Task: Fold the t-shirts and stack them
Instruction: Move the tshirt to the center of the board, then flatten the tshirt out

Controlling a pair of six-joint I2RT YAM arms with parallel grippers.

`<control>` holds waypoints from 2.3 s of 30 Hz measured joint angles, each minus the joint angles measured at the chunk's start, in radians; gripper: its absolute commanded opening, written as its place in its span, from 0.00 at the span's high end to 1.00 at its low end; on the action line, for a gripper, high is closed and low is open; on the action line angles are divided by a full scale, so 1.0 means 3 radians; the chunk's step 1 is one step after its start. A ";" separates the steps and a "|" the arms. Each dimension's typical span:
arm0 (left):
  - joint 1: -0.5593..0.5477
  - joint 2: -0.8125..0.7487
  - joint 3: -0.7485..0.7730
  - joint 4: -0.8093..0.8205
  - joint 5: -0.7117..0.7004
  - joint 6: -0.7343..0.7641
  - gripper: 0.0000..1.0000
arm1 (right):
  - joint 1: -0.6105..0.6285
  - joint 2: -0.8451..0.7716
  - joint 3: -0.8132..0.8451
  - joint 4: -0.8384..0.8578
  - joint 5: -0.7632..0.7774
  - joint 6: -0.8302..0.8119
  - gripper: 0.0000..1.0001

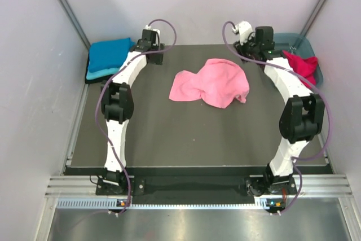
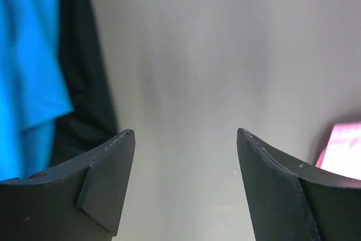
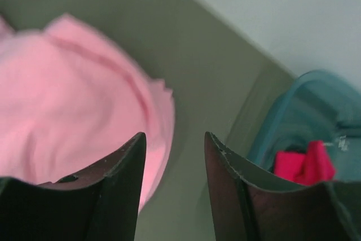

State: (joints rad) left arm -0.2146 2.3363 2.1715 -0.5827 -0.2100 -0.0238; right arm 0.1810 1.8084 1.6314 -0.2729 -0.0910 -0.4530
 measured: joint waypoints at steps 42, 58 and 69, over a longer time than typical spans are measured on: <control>0.0678 -0.1022 -0.1443 -0.0093 0.1492 0.0262 0.38 | 0.1654 0.1431 0.0707 -0.0470 -0.1428 -0.1034 0.56; 0.1165 -0.1165 -0.1443 -0.0136 0.1809 0.0459 0.40 | 0.1722 0.1687 0.0810 -0.0562 -0.1184 -0.1058 0.54; 0.1165 -0.1165 -0.1399 -0.0158 0.1826 0.0526 0.40 | 0.1714 0.1820 0.0857 -0.0436 -0.1197 -0.0941 0.54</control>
State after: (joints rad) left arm 0.1349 1.9869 1.7519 -0.6300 0.3378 0.1341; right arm 0.6952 2.3543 1.8885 -0.4038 -0.4500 -0.7353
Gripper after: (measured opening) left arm 0.601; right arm 0.463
